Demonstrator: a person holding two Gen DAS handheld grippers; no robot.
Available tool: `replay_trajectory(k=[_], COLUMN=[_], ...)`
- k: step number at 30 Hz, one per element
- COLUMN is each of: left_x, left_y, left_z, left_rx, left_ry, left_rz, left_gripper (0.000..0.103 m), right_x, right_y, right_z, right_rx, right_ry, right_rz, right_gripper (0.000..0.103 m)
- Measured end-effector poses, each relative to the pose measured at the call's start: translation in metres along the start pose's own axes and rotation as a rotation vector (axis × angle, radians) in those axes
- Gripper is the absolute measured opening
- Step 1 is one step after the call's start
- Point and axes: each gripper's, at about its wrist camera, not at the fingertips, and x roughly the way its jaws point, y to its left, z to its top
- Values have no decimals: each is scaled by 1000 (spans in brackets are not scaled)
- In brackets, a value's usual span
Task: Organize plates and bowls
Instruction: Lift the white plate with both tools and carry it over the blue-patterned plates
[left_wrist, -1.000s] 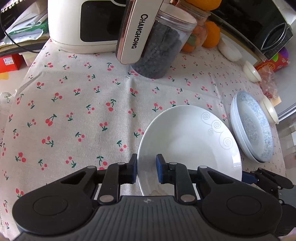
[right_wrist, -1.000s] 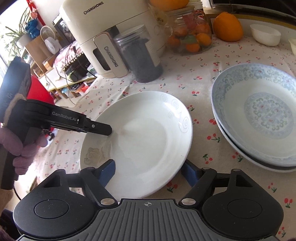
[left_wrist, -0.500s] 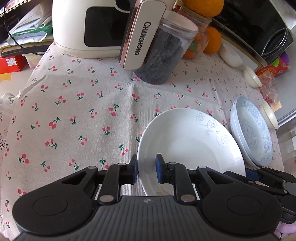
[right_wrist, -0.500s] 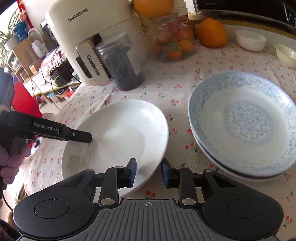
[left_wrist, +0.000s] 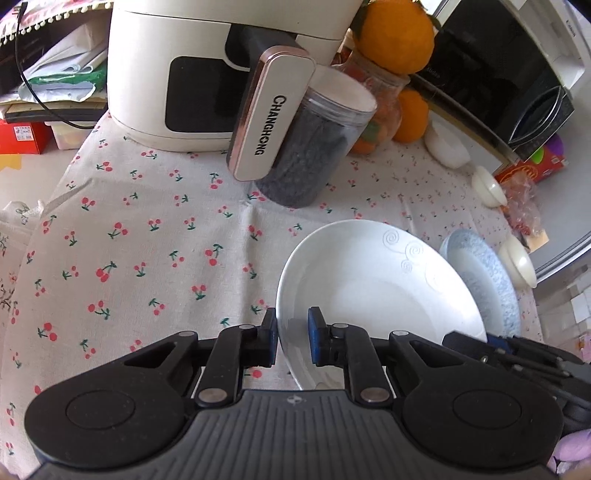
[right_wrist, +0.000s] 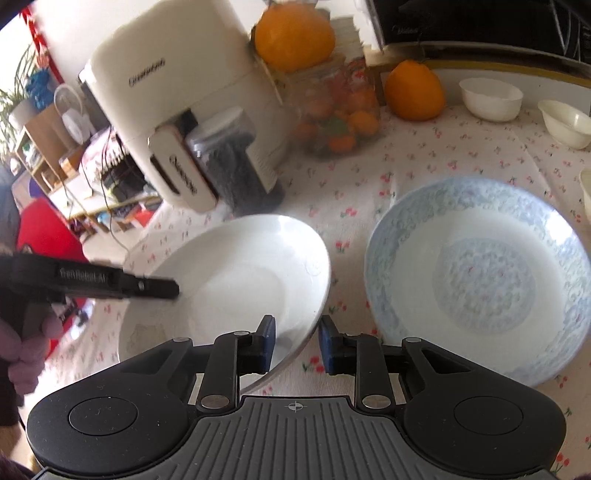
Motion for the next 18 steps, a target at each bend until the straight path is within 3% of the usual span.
replay_trajectory(k=[18], left_x=[2], left_y=[-42], left_z=[14], left_rx=[15], left_ry=[-70], left_rz=[-60], left_gripper=[14], right_x=[-31], right_y=[-35], right_z=[28], right_rx=[92], right_ry=[-98], right_rz=[-3], right_gripper=[25])
